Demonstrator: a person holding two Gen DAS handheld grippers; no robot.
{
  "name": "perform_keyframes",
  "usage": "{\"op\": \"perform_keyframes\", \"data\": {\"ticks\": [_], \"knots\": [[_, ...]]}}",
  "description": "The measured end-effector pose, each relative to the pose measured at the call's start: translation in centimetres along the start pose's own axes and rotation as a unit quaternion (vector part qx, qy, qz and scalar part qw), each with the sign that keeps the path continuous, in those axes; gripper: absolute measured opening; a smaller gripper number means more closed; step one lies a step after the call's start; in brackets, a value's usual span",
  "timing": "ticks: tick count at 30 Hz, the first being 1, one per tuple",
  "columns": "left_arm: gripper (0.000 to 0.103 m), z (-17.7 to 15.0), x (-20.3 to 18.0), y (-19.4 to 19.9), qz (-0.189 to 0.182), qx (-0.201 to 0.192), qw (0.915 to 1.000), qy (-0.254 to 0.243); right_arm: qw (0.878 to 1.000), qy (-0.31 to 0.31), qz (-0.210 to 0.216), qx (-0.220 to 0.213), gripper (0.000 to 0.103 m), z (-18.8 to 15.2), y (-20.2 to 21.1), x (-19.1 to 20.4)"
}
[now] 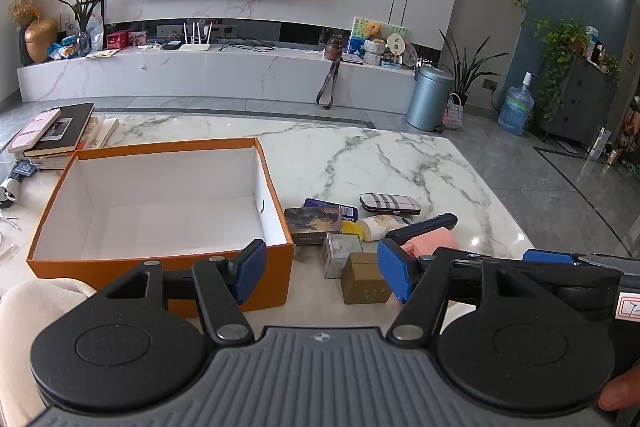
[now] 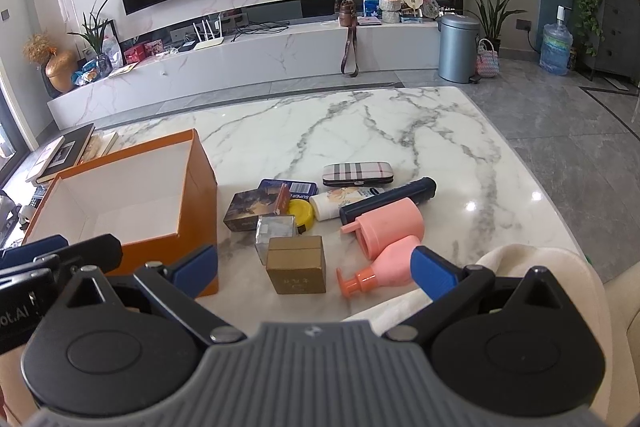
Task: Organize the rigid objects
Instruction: 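Move the left tool toward the small brown cardboard box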
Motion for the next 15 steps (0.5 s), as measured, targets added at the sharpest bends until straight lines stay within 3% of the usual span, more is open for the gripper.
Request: {"op": "perform_keyframes", "data": {"ticks": [15], "knots": [[0.075,-0.49,0.57,-0.84,0.009,0.022,0.9997,0.001,1.000,0.004,0.005,0.013,0.102,-0.26,-0.88,0.18]]}}
Point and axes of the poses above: each gripper's, at about its wrist camera, not at the fingertips, and y roughly against the way its jaws point, x to its left, z to its top, the point moved 9 cm from there along -y, roughly the way its jaws point, and after that the axes turned 12 degrees about x, right-handed, at the moved point
